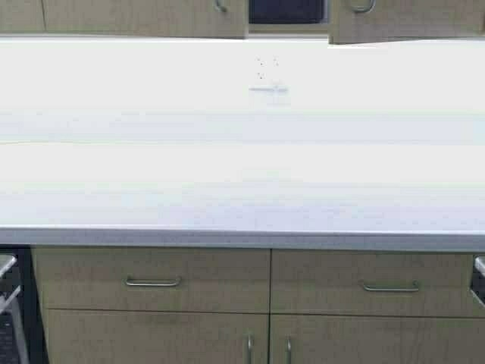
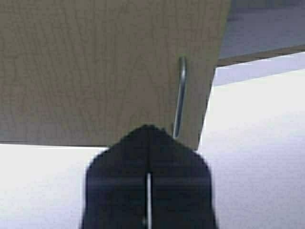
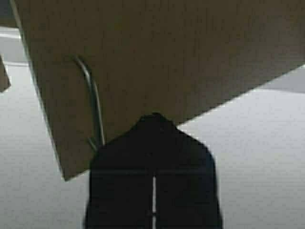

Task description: Open the cabinet, put the pot inside, then close it

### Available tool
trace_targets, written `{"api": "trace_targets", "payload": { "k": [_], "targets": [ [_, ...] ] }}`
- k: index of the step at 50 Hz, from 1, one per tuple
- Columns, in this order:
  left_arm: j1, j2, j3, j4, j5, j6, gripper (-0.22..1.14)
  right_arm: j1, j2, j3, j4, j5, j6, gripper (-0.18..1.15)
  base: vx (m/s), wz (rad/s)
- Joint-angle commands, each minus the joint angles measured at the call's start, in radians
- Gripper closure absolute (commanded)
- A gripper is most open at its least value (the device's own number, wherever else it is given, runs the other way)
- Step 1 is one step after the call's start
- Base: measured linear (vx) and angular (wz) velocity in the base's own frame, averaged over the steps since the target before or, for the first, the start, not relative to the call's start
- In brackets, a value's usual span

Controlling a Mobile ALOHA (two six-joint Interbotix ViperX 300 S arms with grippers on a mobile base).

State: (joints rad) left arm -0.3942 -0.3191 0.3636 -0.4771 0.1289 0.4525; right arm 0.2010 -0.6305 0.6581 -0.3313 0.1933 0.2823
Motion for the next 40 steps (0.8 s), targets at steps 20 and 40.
{"api": "trace_targets", "payload": {
  "k": [20,40],
  "targets": [
    [-0.052,-0.006,0.0,0.0,-0.06,0.008,0.88,0.002,0.443,-0.442,-0.003,0.006,-0.003,0.9,0.03,0.07],
    [-0.058,-0.003,0.018,0.0,-0.101,0.005,0.88,0.014,0.281,-0.219,-0.003,-0.02,0.003,0.9,0.04,0.01]
  ]
}}
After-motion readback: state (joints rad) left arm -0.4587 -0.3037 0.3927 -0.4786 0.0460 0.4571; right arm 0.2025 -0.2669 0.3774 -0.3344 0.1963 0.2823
